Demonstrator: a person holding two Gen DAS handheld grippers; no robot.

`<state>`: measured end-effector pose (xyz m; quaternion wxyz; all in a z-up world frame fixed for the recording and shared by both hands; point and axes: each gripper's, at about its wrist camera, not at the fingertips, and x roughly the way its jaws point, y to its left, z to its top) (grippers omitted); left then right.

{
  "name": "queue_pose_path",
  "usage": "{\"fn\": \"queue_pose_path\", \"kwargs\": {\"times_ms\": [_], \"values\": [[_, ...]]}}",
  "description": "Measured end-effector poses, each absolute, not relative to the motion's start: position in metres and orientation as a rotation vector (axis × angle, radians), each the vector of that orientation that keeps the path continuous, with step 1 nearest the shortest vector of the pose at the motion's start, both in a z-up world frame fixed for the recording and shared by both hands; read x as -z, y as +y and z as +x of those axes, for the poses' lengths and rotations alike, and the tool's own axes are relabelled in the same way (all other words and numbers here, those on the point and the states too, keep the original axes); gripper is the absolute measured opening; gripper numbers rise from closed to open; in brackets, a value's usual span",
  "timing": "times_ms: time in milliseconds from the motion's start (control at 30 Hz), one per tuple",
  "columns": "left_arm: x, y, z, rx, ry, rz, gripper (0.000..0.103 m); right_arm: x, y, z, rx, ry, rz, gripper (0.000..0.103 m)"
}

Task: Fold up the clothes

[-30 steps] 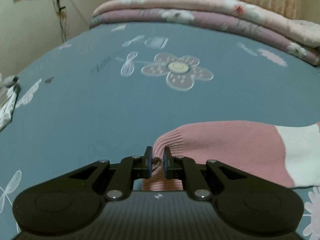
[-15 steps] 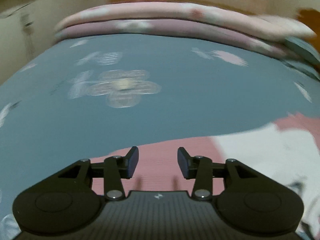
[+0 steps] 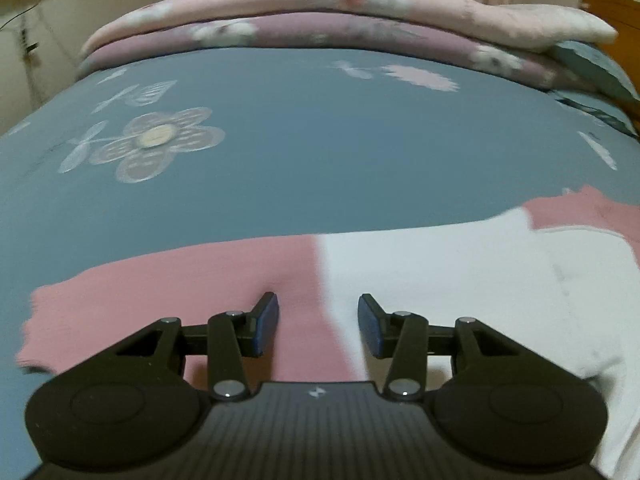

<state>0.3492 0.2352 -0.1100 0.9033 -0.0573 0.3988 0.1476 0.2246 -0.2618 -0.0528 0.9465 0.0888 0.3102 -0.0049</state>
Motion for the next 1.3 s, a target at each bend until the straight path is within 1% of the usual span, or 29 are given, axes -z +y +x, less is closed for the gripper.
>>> {"fn": "queue_pose_path", "kwargs": {"times_ms": [100, 167, 200, 400, 567, 733, 800, 933, 1033, 1133, 1300], "values": [[0.104, 0.246, 0.344, -0.365, 0.871, -0.157, 0.046, 0.065, -0.271, 0.226, 0.019, 0.642, 0.232, 0.081], [0.096, 0.241, 0.345, -0.375, 0.892, -0.173, 0.042, 0.071, -0.276, 0.227, 0.017, 0.648, 0.274, 0.081], [0.091, 0.231, 0.347, -0.353, 0.887, -0.175, 0.042, 0.073, -0.277, 0.227, 0.017, 0.651, 0.28, 0.081], [0.072, 0.139, 0.377, -0.008, 0.8, -0.252, 0.046, 0.078, -0.282, 0.223, 0.025, 0.654, 0.272, 0.081], [0.088, 0.064, 0.425, 0.118, 0.787, -0.174, 0.048, 0.078, -0.287, 0.22, 0.022, 0.655, 0.259, 0.081], [0.121, 0.047, 0.457, 0.029, 0.815, -0.173, 0.048, 0.083, -0.293, 0.218, 0.004, 0.669, 0.253, 0.082], [0.121, 0.048, 0.464, 0.009, 0.804, -0.159, 0.048, 0.085, -0.296, 0.217, 0.001, 0.674, 0.254, 0.082], [0.113, 0.047, 0.478, -0.045, 0.84, -0.144, 0.047, 0.089, -0.302, 0.213, -0.004, 0.68, 0.293, 0.082], [0.101, 0.044, 0.465, -0.045, 0.834, -0.148, 0.046, 0.087, -0.3, 0.208, -0.023, 0.681, 0.317, 0.082], [0.086, 0.037, 0.431, 0.025, 0.819, -0.139, 0.047, 0.079, -0.295, 0.2, -0.06, 0.674, 0.314, 0.082], [0.066, 0.02, 0.358, 0.136, 0.798, -0.092, 0.051, 0.065, -0.28, 0.185, -0.13, 0.674, 0.297, 0.084]]}}
